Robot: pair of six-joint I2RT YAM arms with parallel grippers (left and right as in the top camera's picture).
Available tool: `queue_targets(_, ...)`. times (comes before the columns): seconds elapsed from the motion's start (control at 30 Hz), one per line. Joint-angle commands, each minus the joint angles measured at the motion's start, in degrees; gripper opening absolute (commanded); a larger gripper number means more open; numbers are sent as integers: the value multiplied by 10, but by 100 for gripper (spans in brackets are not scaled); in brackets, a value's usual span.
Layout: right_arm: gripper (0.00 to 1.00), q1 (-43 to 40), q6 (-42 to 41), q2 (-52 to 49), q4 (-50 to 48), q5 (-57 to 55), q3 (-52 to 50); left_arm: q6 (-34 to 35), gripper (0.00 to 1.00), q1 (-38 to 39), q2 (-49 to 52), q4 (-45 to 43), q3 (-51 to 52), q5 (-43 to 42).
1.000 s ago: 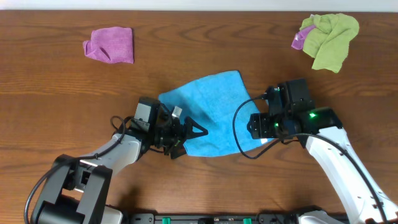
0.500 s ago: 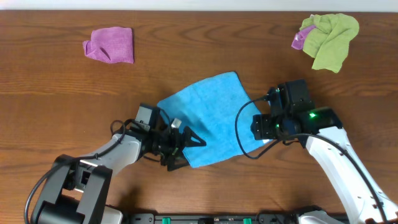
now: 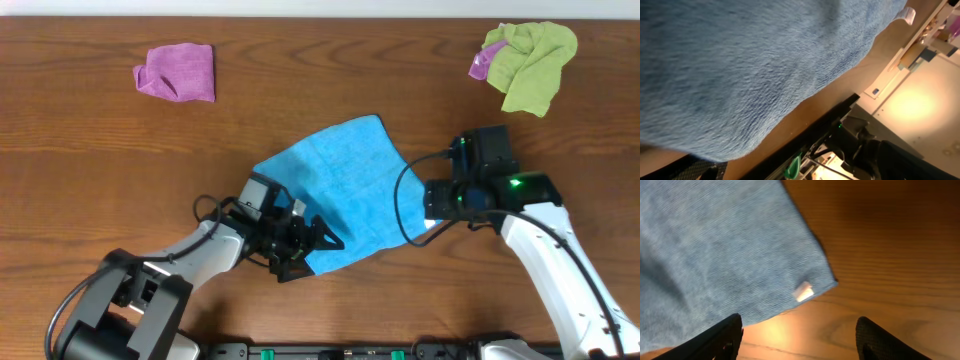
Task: Fold the cloth
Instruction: 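Grasp the near left corner of the blue cloth with the left gripper, then grasp the near right corner of the blue cloth with the right gripper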
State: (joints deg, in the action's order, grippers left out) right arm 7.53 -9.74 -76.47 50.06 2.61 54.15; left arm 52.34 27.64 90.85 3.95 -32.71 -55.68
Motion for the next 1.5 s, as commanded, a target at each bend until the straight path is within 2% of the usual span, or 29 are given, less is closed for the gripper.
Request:
queue_targets(0.0,72,-23,27,8,1,14,-2,26,98,9,-2,-10,0,26)
queue_targets(0.1,72,-34,32,8,1,20,-3,30,100,9,-2,-10,0,38)
queue_targets(0.23,72,-35,37,8,1,19,-4,32,83,9,-2,-10,0,49)
queue_targets(0.27,72,-35,40,8,1,20,-4,35,76,9,-2,-10,0,52)
queue_targets(0.33,72,-35,45,8,1,24,-4,35,52,9,-2,-10,0,54)
queue_targets(0.4,72,-35,47,8,1,24,-4,35,33,9,-2,-10,0,55)
queue_targets(0.47,72,-35,47,8,-4,24,-7,34,7,9,-2,-10,0,55)
queue_targets(0.7,72,-35,47,8,-43,43,-56,2,6,5,-2,-10,0,37)
queue_targets(0.83,72,-35,46,8,-57,68,-82,-54,6,-26,-2,0,0,-3)
queue_targets(1.1,72,-35,33,7,-61,79,-86,-194,6,-143,-2,97,0,-71)
queue_targets(1.47,72,-35,10,-35,-87,80,-110,-211,6,-159,-2,109,0,-74)
